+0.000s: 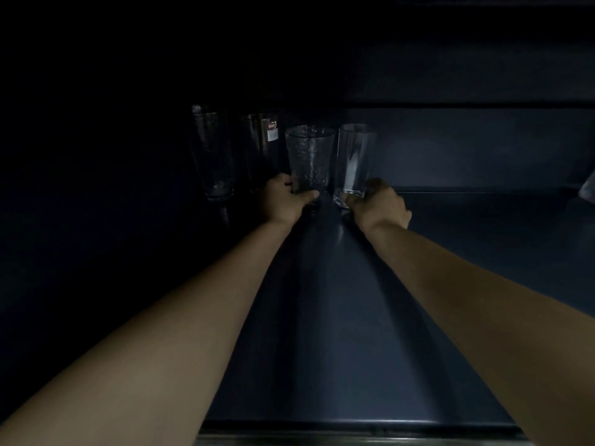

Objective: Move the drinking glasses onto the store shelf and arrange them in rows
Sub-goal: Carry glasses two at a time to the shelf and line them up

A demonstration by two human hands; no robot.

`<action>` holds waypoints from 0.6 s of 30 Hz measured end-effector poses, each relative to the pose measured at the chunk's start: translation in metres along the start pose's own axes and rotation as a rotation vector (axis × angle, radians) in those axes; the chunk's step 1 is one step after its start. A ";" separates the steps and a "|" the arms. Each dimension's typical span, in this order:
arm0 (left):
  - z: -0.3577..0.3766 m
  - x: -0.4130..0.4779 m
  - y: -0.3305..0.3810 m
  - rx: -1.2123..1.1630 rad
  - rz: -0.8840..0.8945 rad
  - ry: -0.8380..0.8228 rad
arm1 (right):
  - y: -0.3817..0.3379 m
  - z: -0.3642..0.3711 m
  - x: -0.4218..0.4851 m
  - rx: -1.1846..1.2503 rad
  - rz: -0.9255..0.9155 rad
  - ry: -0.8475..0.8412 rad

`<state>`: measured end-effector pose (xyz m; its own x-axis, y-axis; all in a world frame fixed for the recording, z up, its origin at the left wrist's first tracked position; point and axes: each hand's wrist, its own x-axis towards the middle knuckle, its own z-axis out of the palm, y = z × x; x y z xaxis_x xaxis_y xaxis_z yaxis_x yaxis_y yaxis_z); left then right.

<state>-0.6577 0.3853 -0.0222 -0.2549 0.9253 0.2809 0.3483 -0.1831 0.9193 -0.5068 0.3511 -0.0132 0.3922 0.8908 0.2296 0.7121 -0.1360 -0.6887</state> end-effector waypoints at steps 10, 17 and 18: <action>0.004 0.011 -0.008 -0.034 -0.014 -0.009 | 0.000 0.008 0.010 -0.026 0.006 0.027; 0.007 0.016 -0.009 -0.021 -0.005 -0.018 | 0.000 0.012 0.015 -0.064 0.014 0.022; 0.007 0.016 -0.009 -0.018 -0.004 -0.017 | 0.000 0.013 0.015 -0.071 0.015 0.020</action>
<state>-0.6584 0.4042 -0.0283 -0.2412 0.9315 0.2722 0.3306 -0.1848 0.9255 -0.5078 0.3702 -0.0186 0.4144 0.8796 0.2336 0.7450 -0.1805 -0.6422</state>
